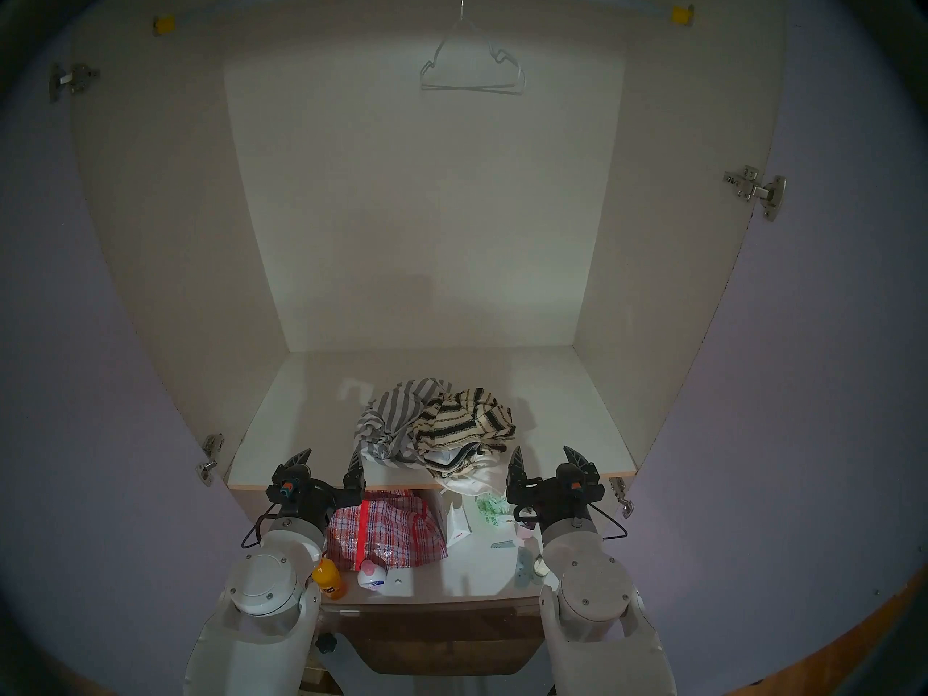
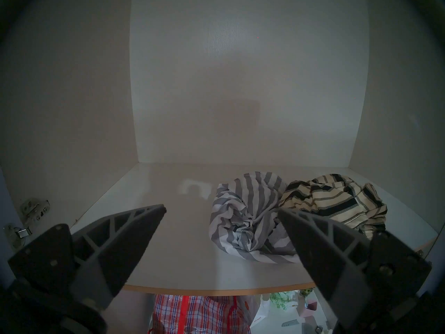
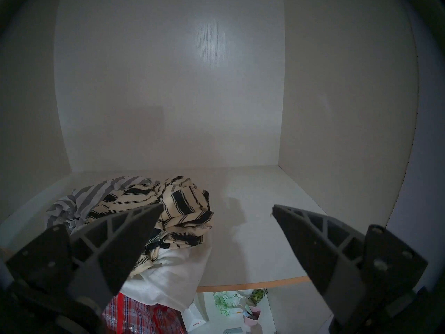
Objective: Sort tops into two piles: light colors and dark colors
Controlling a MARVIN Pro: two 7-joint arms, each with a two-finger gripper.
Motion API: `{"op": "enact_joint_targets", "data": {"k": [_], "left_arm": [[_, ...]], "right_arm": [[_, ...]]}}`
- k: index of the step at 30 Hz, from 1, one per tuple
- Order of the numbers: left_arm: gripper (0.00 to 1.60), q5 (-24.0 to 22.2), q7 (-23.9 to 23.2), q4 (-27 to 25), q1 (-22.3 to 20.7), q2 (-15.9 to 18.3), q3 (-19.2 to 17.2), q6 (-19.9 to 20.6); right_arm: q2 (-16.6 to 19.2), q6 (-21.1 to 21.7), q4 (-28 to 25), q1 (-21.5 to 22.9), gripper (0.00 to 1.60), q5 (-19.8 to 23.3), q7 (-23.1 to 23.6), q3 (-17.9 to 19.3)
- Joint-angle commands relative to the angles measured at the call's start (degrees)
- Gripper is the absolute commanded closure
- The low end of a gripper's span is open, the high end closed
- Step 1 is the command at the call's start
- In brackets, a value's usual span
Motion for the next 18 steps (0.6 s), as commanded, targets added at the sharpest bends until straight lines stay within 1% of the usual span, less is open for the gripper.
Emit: {"op": "enact_joint_targets", "data": {"k": [1, 2, 3, 5, 6, 7, 8, 11, 12, 14, 16, 17, 18], "left_arm": [[0.0, 0.0, -0.2, -1.3, -0.2, 0.1, 0.1, -0.2], [0.0, 0.0, -0.2, -1.3, -0.2, 0.1, 0.1, -0.2], [0.0, 0.0, -0.2, -1.3, -0.2, 0.1, 0.1, -0.2], [0.0, 0.0, -0.1, -1.2, -0.2, 0.1, 0.1, -0.2], [0.0, 0.0, -0.1, -1.2, -0.3, 0.1, 0.1, -0.3], [0.0, 0.0, -0.1, -1.2, -0.3, 0.1, 0.1, -0.3], [0.0, 0.0, -0.1, -1.2, -0.3, 0.1, 0.1, -0.3], [0.0, -0.1, -0.1, -1.2, -0.3, 0.1, 0.1, -0.3], [0.0, -0.1, -0.1, -1.2, -0.3, 0.1, 0.1, -0.3], [0.0, -0.1, -0.1, -1.2, -0.3, 0.1, 0.2, -0.2], [0.0, -0.1, -0.1, -1.2, -0.2, 0.1, 0.2, -0.2], [0.0, -0.1, -0.1, -1.3, -0.2, 0.1, 0.2, -0.2], [0.0, -0.1, -0.1, -1.3, -0.2, 0.1, 0.2, -0.2]], "right_arm": [[0.0, -0.1, -1.2, 0.3, 0.0, 0.0, 0.0, 0.0], [0.0, -0.1, -1.2, 0.3, 0.0, 0.0, 0.0, 0.0], [0.3, 1.4, -1.1, 1.0, 0.0, 0.9, 1.3, -0.2], [0.7, 1.1, 0.4, 3.2, 0.0, 0.9, 2.4, -1.1], [0.6, 2.4, 2.0, 5.7, 0.0, 1.8, 3.9, -2.0], [0.8, 2.1, 3.0, 7.0, 0.0, 0.9, 4.0, -2.7], [0.8, 2.1, 3.0, 7.0, 0.0, 0.9, 4.0, -2.7], [1.0, 3.7, 5.1, 9.7, 0.0, 1.1, 5.3, -4.0], [0.9, 5.4, 5.8, 10.6, 0.0, 2.7, 6.8, -4.1], [0.2, 7.8, 6.9, 12.0, 0.0, 4.9, 8.0, -3.8], [0.0, 11.7, 8.0, 13.6, 0.0, 7.8, 9.7, -3.1], [0.3, 12.1, 8.9, 14.5, 0.0, 8.9, 10.4, -3.0], [0.7, 13.7, 9.6, 15.4, 0.0, 10.7, 11.8, -2.8]]}}
